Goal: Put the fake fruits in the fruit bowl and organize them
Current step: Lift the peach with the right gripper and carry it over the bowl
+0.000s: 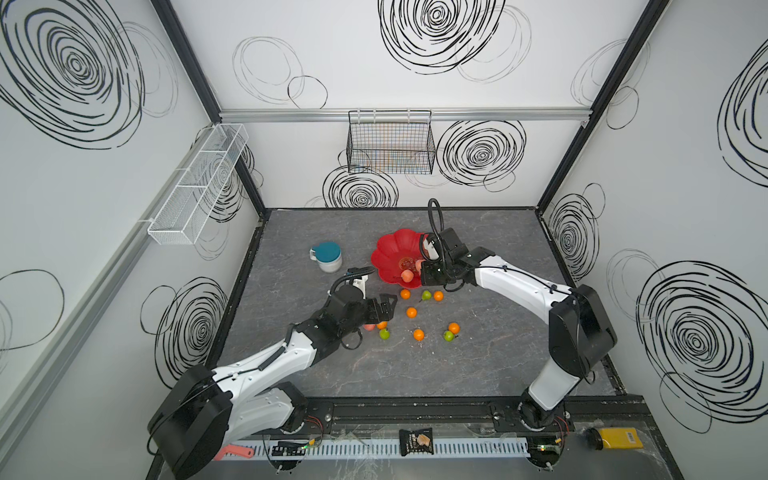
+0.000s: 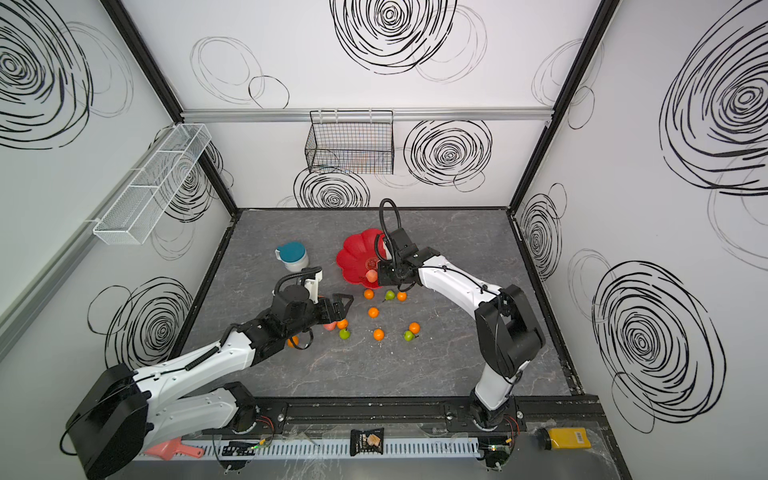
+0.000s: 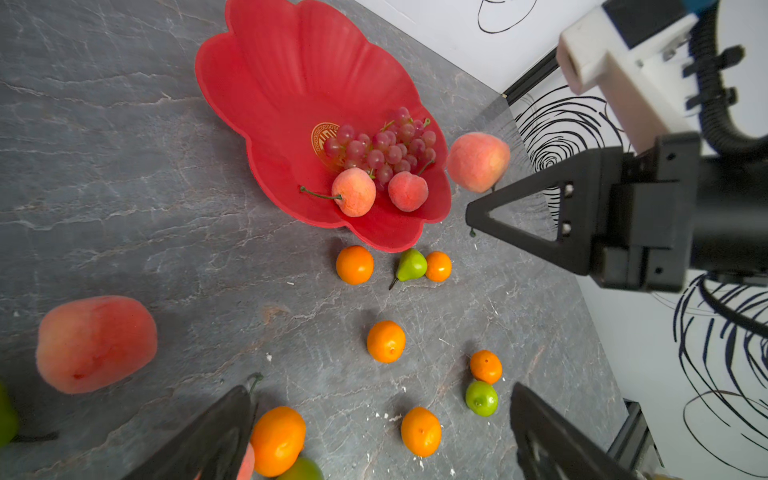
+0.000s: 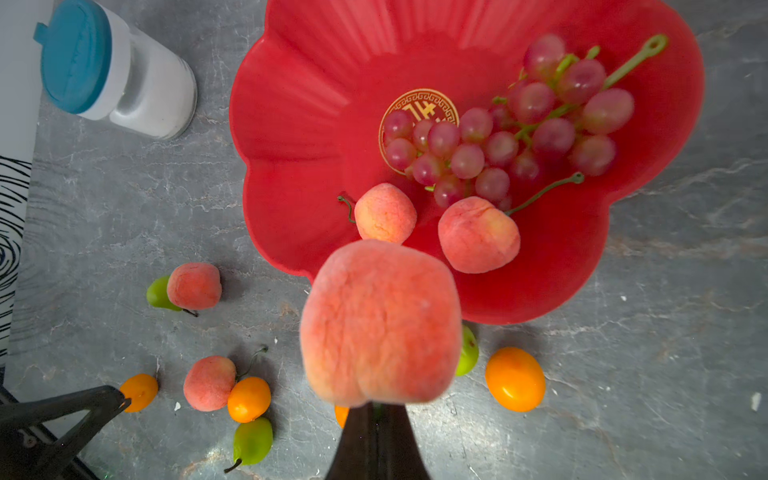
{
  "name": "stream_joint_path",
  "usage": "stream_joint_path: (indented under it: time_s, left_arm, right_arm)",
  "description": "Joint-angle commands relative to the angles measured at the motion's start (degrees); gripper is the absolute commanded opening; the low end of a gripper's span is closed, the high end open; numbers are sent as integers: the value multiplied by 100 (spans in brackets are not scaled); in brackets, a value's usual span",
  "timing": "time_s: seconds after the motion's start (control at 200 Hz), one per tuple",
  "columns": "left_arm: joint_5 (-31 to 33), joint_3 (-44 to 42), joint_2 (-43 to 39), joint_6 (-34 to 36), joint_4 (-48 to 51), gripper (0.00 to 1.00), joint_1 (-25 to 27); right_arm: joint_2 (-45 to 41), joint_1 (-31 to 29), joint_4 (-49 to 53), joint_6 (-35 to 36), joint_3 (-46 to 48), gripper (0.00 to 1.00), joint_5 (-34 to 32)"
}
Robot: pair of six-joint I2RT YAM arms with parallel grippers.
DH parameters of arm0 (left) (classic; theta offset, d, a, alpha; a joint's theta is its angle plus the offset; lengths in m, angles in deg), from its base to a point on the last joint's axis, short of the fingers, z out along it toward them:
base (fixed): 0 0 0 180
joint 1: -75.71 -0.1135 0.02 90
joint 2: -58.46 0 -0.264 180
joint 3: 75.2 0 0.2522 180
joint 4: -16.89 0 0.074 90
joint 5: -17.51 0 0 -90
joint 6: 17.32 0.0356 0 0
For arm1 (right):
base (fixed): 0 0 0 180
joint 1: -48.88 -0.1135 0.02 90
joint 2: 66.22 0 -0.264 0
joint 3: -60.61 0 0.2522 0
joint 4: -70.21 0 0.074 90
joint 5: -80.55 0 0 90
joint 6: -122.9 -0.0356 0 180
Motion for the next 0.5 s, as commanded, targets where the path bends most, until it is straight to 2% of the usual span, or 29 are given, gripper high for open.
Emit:
stream_joint_path:
  time_s: [0.0, 0.495]
  left_arm:
    - [72, 274, 188, 128, -431, 99, 21]
    - [-241, 299, 491, 135, -679, 99, -243]
  right_arm:
    - [325, 31, 130, 118, -241, 0, 160]
    - [1140, 256, 1, 98, -638, 0, 220]
